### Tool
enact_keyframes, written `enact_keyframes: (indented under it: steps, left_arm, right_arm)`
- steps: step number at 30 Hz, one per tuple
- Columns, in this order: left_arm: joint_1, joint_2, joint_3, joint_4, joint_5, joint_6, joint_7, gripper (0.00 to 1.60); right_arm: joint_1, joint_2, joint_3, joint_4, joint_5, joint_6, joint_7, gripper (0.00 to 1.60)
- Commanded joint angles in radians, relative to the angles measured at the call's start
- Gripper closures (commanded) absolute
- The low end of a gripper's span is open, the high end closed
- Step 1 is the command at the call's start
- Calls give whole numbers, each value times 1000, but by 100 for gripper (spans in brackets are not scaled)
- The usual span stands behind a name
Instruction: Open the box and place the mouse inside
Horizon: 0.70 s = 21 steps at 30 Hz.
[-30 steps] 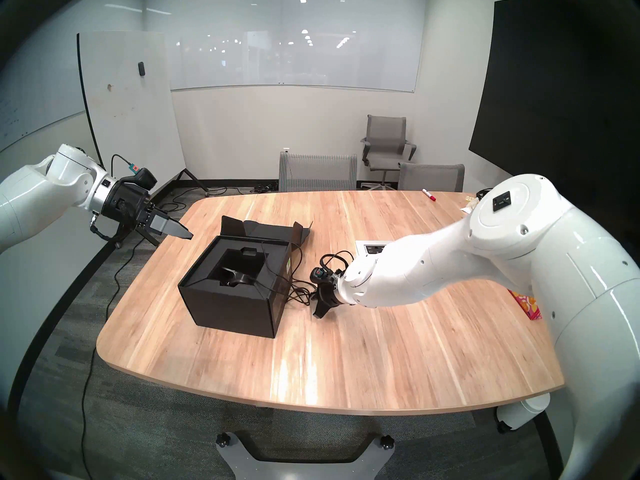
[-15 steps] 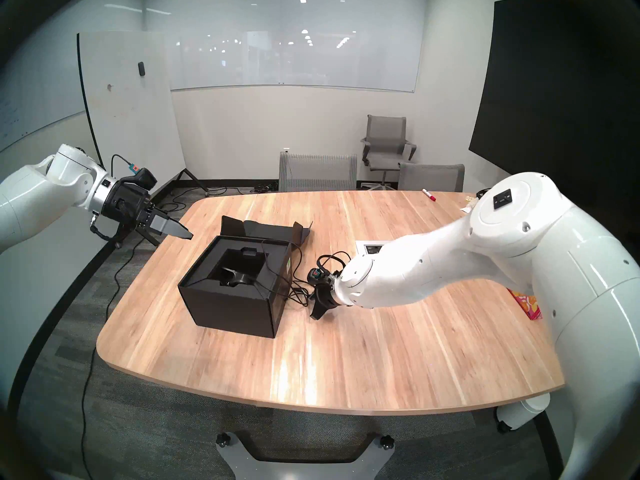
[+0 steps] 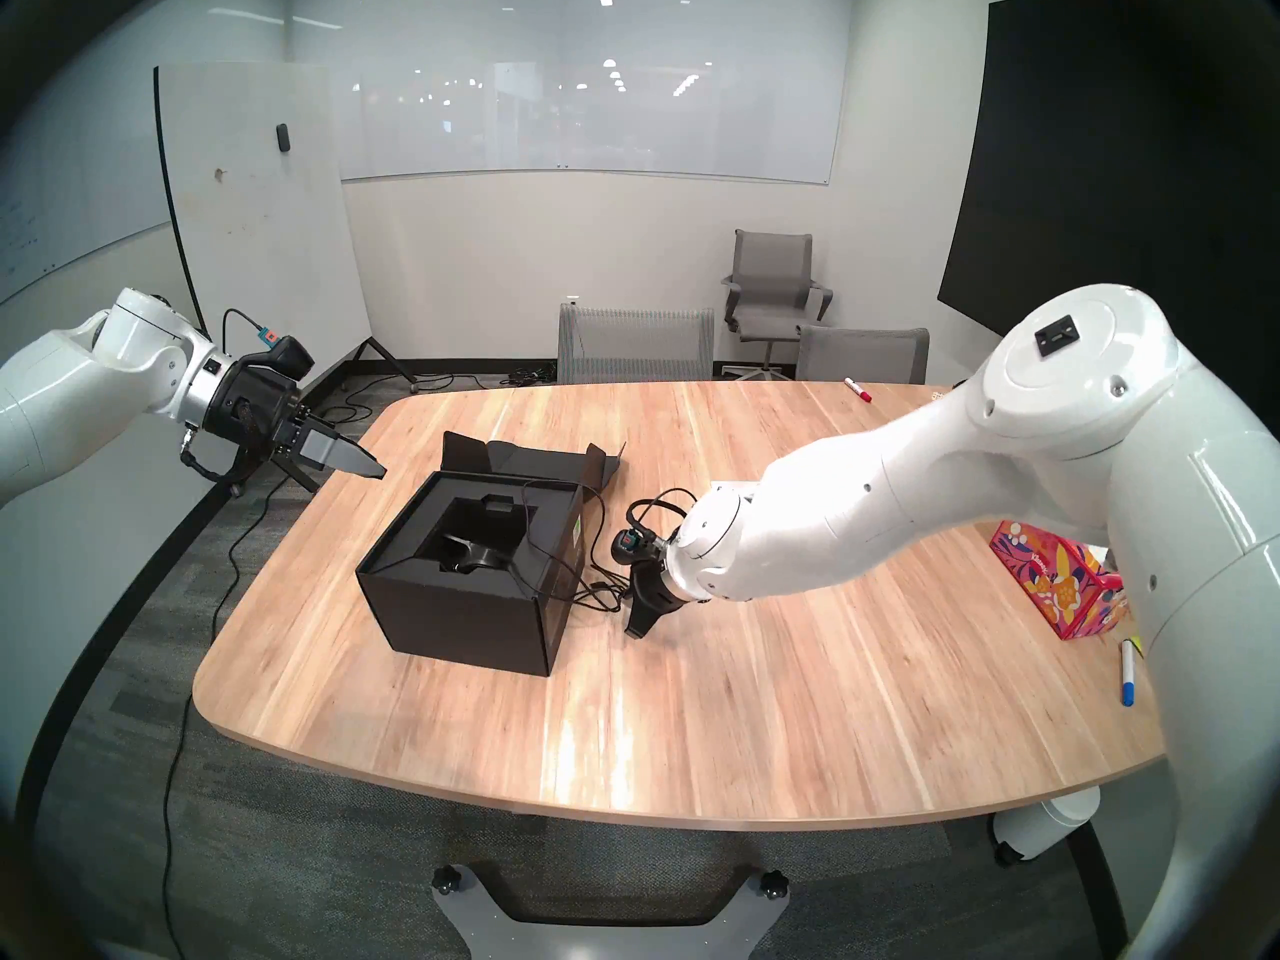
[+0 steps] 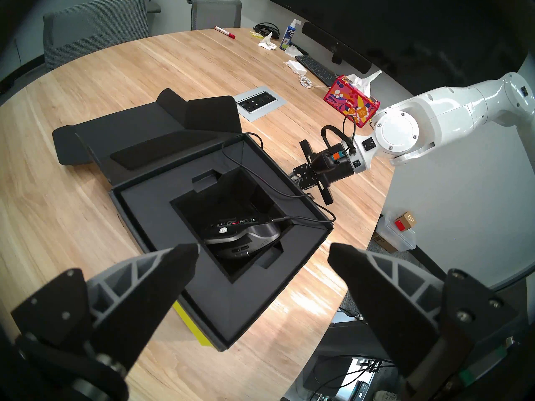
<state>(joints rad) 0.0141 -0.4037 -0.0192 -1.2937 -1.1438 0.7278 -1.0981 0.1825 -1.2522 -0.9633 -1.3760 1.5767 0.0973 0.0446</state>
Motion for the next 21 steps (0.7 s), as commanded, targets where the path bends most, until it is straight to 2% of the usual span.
enact_keyframes:
  steps: [1,21]
  left_arm:
    - [-18,1,-15,-2,-8,-1,-13,0]
    - [-18,1,-14,-1,-8,-1,-14,0]
  right_arm:
    - [107,14,25,-16,-10,54,10,160]
    - [263,-10,61,-50,-24,232,116,160]
